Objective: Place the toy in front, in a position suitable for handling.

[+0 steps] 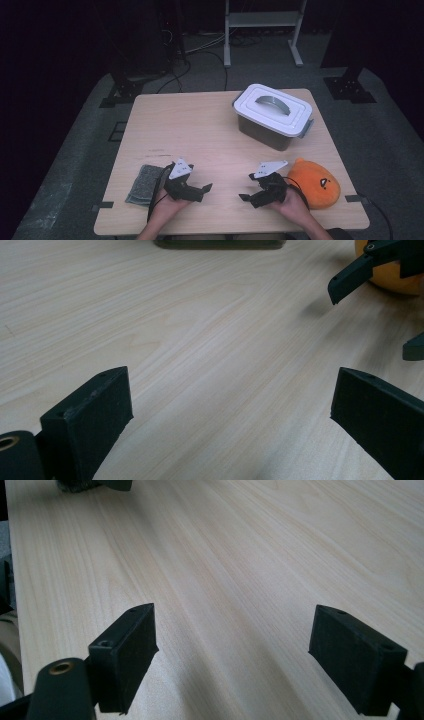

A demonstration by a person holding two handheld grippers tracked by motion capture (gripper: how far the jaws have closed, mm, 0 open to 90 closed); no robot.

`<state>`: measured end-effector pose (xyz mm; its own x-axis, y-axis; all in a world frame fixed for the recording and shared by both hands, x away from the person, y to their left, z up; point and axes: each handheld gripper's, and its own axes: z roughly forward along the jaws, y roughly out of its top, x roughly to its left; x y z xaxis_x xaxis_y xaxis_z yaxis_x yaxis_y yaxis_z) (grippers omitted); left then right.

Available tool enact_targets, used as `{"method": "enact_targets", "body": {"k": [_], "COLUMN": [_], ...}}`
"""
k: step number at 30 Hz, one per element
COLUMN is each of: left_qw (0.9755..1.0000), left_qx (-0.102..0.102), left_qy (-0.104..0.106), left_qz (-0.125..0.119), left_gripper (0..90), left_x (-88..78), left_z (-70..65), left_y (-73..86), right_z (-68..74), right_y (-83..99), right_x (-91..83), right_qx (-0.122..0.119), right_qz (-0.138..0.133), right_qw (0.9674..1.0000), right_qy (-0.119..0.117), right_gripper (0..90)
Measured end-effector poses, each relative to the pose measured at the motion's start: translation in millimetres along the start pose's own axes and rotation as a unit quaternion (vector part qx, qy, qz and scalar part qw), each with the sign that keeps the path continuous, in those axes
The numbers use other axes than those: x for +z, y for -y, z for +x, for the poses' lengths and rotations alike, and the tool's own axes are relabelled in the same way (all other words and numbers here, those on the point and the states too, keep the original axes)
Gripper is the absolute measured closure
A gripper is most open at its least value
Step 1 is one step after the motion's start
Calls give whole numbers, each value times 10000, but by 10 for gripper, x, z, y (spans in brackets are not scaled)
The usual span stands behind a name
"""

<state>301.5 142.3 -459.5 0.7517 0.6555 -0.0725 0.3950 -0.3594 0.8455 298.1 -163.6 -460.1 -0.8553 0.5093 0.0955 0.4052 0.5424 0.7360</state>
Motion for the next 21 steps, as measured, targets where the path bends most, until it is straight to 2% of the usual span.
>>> {"method": "enact_targets", "body": {"k": [21], "left_qw": [10000], "left_qx": [28], "left_qy": [42], "left_qz": [17], "left_gripper": [23], "left_x": [4], "left_z": [-12], "left_y": [-1], "right_z": [62], "right_y": [-28], "right_x": [-30], "right_qx": [-134], "right_qz": [-56], "right_qw": [9999], "right_qy": [30], "right_gripper": [177]}}
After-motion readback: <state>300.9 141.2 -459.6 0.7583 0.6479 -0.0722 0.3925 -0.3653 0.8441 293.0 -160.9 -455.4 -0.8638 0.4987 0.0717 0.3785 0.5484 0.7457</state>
